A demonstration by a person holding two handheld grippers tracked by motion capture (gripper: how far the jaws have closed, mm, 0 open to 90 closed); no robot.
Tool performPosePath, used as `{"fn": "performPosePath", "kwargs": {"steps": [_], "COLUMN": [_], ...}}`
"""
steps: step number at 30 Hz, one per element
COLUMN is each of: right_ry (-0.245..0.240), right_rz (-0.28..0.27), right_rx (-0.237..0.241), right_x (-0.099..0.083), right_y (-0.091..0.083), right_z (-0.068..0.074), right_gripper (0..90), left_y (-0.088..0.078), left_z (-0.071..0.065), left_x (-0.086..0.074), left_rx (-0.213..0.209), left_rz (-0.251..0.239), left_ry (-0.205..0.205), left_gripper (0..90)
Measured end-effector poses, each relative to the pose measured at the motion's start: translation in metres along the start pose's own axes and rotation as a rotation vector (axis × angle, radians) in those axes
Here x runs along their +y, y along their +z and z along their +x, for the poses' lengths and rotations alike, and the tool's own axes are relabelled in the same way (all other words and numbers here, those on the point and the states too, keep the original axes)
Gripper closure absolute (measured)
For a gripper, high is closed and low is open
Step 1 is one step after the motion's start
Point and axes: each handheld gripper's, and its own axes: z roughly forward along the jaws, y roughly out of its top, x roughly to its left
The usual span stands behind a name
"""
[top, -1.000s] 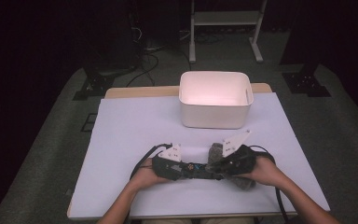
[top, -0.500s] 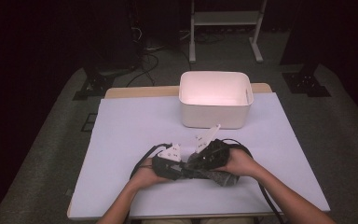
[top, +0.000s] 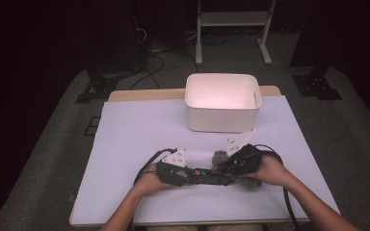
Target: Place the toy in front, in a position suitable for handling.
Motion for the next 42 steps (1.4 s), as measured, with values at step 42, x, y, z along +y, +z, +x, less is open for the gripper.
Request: {"fn": "performPosePath", "kwargs": {"steps": [42], "right_ry": [-0.034], "right_rz": [0.035], "right_rx": [0.043], "right_x": [0.02], "right_y": [0.024], "right_z": [0.001], "right_gripper": [67.2], "left_y": [0.001], "left_z": [0.0], "left_x": [0.0], "left_rx": [-0.001], "left_rz": [-0.009], "left_ry": [0.031], "left_gripper": [67.1]}}
